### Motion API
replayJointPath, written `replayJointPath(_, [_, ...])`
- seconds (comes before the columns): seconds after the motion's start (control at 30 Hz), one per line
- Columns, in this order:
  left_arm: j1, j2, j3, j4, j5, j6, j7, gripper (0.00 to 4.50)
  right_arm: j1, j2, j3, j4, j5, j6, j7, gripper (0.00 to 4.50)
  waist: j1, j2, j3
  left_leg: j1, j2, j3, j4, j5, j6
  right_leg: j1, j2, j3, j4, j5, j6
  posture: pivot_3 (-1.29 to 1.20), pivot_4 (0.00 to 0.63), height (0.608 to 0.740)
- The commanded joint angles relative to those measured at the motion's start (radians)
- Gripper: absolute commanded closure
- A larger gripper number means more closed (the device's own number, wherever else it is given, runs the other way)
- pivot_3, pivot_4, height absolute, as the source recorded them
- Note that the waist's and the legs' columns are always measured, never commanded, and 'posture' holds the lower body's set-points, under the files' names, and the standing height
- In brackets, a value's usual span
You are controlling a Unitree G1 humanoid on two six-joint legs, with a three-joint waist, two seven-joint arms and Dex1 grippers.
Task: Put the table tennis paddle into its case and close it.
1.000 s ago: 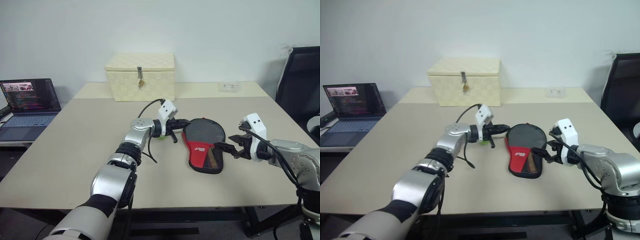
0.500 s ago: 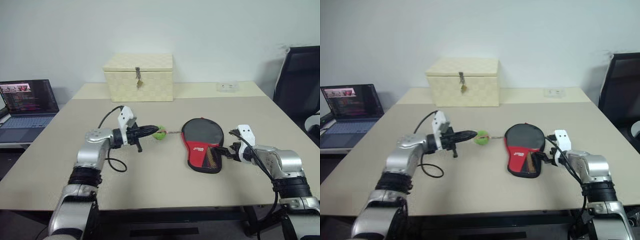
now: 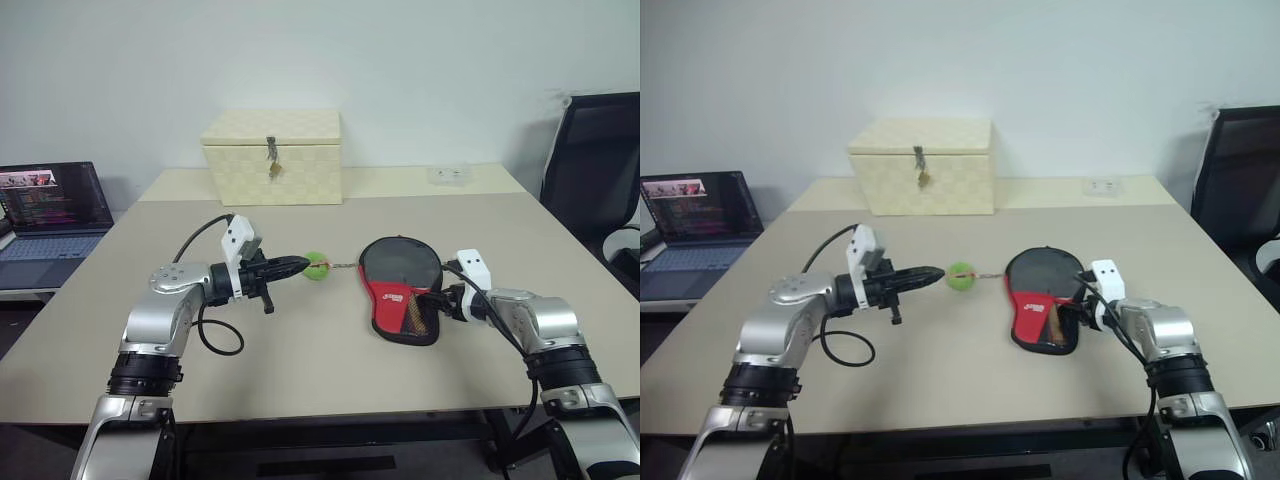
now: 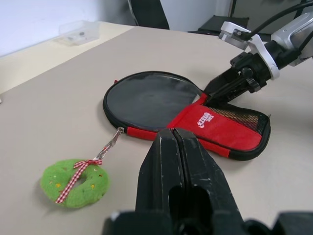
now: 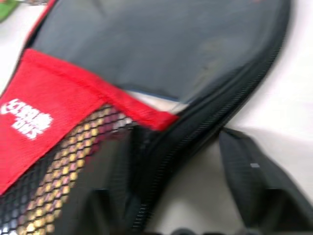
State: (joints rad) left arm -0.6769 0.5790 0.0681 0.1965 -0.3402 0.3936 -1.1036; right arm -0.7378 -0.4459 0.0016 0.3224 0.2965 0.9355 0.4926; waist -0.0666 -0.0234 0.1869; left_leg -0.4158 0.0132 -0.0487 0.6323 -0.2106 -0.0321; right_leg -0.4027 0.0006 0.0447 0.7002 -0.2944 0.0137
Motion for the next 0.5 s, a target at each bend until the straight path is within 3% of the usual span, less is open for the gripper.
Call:
replayJointPath(0.03, [0.006, 0.029, 0.017, -0.051, -0.029, 0.010, -0.004, 4.50, -0.018, 0.040, 0.033, 0.054, -0.004, 0.008, 0.031, 2.90, -0.004, -0.001, 0.000, 0.000, 0.000, 0.000, 0.000, 0.000, 0.000, 0.000, 0.000, 0.000, 0.000, 0.000, 0.000, 0.00, 0.150, 0.740])
replayJointPath(0.23, [0.061, 0.070, 0.026, -0.135, -0.108, 0.090, -0.058, 4.50, -0.072, 0.085, 0.032, 0.063, 0.035, 0.050, 0.110, 4.49, -0.022, -0.001, -0.001, 0.002, 0.000, 0.000, 0.000, 0.000, 0.000, 0.000, 0.000, 0.001, 0.001, 0.001, -0.001, 0.00, 0.150, 0.740])
replayJointPath(0.5, [0.135, 0.107, 0.032, -0.293, -0.187, 0.191, -0.039, 4.50, -0.021, 0.175, 0.016, -0.143, 0.068, 0.173, 0.072, 4.49, -0.025, -0.001, -0.001, 0.001, 0.002, -0.002, -0.003, 0.000, 0.000, -0.002, 0.002, 0.001, 0.001, 0.000, -0.002, 0.00, 0.150, 0.740])
